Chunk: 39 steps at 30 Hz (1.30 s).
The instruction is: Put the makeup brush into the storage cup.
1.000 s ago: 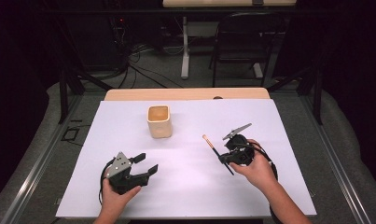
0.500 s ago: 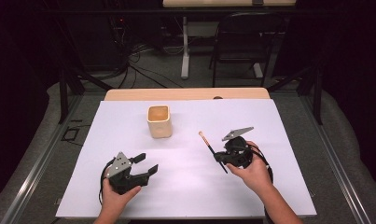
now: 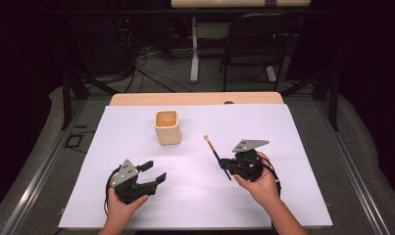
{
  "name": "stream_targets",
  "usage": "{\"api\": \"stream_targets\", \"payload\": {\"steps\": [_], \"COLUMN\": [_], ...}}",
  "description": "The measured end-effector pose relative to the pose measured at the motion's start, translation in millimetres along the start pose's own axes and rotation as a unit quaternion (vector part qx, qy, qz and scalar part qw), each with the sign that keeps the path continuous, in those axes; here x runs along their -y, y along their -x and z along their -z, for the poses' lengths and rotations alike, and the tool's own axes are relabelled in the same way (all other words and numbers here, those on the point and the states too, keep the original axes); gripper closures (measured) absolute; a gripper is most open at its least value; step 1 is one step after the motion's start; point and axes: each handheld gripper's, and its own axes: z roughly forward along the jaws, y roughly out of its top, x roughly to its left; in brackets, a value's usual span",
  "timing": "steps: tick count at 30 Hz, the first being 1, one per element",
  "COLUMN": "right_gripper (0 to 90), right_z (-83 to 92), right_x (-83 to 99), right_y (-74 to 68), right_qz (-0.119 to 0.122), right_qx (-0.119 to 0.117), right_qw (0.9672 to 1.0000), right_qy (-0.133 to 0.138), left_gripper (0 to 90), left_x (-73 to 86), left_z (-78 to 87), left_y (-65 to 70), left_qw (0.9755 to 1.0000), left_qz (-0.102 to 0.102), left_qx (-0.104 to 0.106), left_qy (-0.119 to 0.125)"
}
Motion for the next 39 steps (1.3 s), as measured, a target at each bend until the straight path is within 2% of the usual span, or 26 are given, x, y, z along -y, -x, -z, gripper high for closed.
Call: {"api": "stream_targets", "payload": {"steps": [10,11,21,26,27,29,31,33,37,38,39], "right_gripper": [83.7,83.7,83.7,83.7,83.7,83.7,83.7,83.7,83.7,83.7,83.7], "right_z": [-1.2,-1.2,1.3,2.5,2.6,3.3,3.1,3.0,1.3,1.5,1.4], "right_x": [5.9,7.3,12.9,15.6,16.2,17.3,18.0,18.5,18.3,18.3,18.2], "right_y": [-3.8,-4.6,-7.5,-10.5,-11.0,-12.2,-13.1,-14.8,-18.2,-19.2,-19.8], "right_qz": [0.01,0.01,0.017,0.022,0.021,0.021,0.022,0.023,0.029,0.029,0.033], "right_qx": [-0.005,-0.004,0.006,0.008,0.008,0.007,0.008,0.008,0.009,0.009,0.008], "right_qw": [0.9995,0.9991,0.9971,0.9958,0.9954,0.995,0.9946,0.9947,0.9939,0.9939,0.9937], "right_qy": [0.03,0.041,0.075,0.089,0.093,0.097,0.101,0.1,0.106,0.106,0.107], "left_gripper": [32.5,32.5,32.6,32.6,32.6,33.4,34.6,35.2,35.9,36.3,36.6], "left_x": [0.2,0.4,0.8,0.7,0.5,-0.9,-2.3,-3.9,-9.7,-12.0,-14.5], "left_z": [-0.6,-1.4,-4.0,-5.9,-6.1,-6.2,-7.6,-9.0,-10.7,-10.7,-10.6], "left_y": [0.1,0.4,1.7,2.8,3.8,4.3,6.3,6.7,7.3,6.3,6.6], "left_qw": [1.0,1.0,1.0,0.9999,0.9999,0.9998,0.9998,0.9994,0.9993,0.999,0.9988], "left_qz": [0.0,0.0,0.001,0.009,0.009,0.011,0.013,0.023,0.031,0.032,0.037], "left_qx": [0.001,0.003,0.005,0.012,0.004,0.014,0.012,0.024,0.015,0.022,0.018], "left_qy": [-0.001,-0.001,-0.003,0.003,0.002,-0.002,0.004,0.009,0.017,0.022,0.027]}}
